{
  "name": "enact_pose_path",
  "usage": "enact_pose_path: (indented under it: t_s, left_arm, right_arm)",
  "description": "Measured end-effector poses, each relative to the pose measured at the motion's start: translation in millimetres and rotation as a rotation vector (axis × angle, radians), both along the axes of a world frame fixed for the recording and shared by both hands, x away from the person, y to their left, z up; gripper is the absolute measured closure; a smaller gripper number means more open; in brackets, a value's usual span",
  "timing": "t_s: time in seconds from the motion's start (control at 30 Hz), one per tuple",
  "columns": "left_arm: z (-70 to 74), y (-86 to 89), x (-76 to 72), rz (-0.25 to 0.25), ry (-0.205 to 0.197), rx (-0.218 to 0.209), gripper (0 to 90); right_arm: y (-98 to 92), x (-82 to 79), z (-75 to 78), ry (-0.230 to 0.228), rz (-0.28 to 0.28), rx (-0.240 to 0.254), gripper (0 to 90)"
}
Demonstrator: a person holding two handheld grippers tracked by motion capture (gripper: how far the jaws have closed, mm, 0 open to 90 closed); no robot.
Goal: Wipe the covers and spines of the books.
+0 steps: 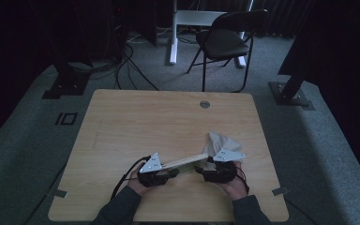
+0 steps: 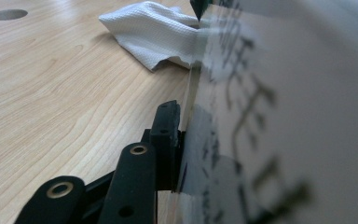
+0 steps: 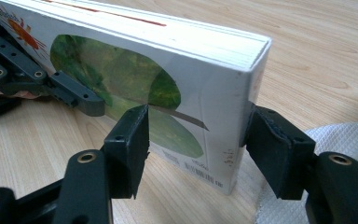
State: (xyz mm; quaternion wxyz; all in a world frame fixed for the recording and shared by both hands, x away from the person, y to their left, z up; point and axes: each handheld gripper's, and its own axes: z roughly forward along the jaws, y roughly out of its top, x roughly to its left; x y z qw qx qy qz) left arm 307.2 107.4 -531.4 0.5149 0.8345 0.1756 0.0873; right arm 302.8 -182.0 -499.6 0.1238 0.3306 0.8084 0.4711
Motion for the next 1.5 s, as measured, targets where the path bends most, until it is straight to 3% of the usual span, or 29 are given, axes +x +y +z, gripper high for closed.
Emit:
enact_pose_path:
  t_s: [0.27, 0.4, 0.57, 0.67, 0.7, 0.83, 1.2, 1.5]
  left_arm:
    - [4.9, -6.6, -7.0, -0.019, -0.055, 0.054, 78.3]
    - [8.4, -7.7, -8.1, -0.020, -0.057, 0.068, 78.5]
    - [11.7, -3.0, -6.2, -0.026, -0.010, 0.032, 78.6]
    - [14.0, 1.1, -4.3, -0.028, 0.025, -0.017, 78.6]
    - [15.2, 4.1, -2.7, -0.026, 0.044, -0.051, 78.5]
    - [16.3, 6.5, -1.5, -0.023, 0.063, -0.088, 78.5]
    - [14.7, 7.2, -0.7, -0.019, 0.083, -0.119, 78.3]
    - [15.4, 7.7, 0.4, -0.017, 0.089, -0.167, 77.5]
  right_arm:
    - [-0.3, 1.8, -3.0, 0.014, -0.010, 0.000, 37.3]
    - [-1.6, 2.1, -3.2, 0.019, -0.003, 0.005, 37.2]
    - [1.5, 2.6, -6.4, 0.031, 0.007, -0.004, 36.8]
    - [5.3, 2.7, -9.6, 0.041, 0.013, -0.018, 35.9]
    - [6.8, 2.8, -10.8, 0.044, 0.016, -0.019, 35.5]
    - [7.1, 3.4, -11.4, 0.053, 0.019, -0.017, 35.6]
    - [7.5, 6.1, -13.0, 0.114, 0.027, -0.012, 34.9]
    - [10.0, 5.5, -13.8, 0.130, 0.043, 0.005, 34.7]
